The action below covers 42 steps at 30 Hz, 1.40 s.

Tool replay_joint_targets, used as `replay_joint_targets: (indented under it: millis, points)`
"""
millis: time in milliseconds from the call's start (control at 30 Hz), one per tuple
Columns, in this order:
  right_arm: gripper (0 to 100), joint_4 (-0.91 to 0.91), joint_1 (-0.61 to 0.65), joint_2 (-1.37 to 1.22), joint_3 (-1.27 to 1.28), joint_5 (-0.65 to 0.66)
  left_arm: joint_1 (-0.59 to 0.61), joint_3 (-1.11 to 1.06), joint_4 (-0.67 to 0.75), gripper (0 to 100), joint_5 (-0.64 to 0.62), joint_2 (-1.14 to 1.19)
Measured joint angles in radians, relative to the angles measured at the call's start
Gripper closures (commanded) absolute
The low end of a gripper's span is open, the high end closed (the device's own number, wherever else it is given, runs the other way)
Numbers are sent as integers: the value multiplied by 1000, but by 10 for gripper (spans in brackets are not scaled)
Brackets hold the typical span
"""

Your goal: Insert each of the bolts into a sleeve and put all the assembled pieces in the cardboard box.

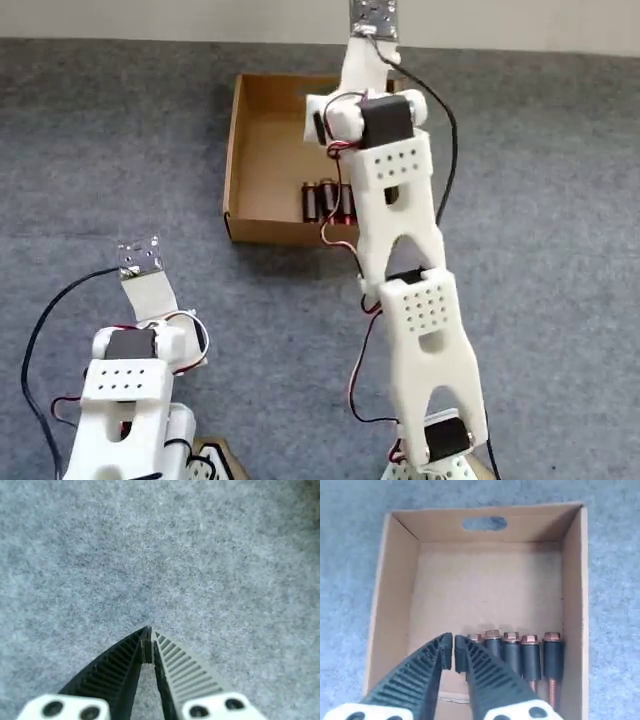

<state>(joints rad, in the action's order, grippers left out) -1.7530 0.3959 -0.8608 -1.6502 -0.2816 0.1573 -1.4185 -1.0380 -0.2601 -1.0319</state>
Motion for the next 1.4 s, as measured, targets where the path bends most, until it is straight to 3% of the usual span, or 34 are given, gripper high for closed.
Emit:
replay_joint_targets:
  millis: [200, 400, 667, 1000, 1200, 1400]
  points:
    - [993, 0, 9, 227, 21, 0, 0, 0, 0, 992, 0, 0]
    - [993, 0, 18, 568, 316, 0, 0, -2, 0, 992, 0, 0]
    - [993, 38, 0, 1129, 1112, 58, 0, -2, 0, 993, 0, 0]
    - [992, 549, -98, 1912, 2338, 63, 0, -2, 0, 993, 0, -28]
    - [992, 663, -103, 2320, 2822, 199, 0, -31, -114, 993, 0, -290]
    - [992, 674, -103, 2630, 3121, 229, 0, -178, -230, 993, 0, -721]
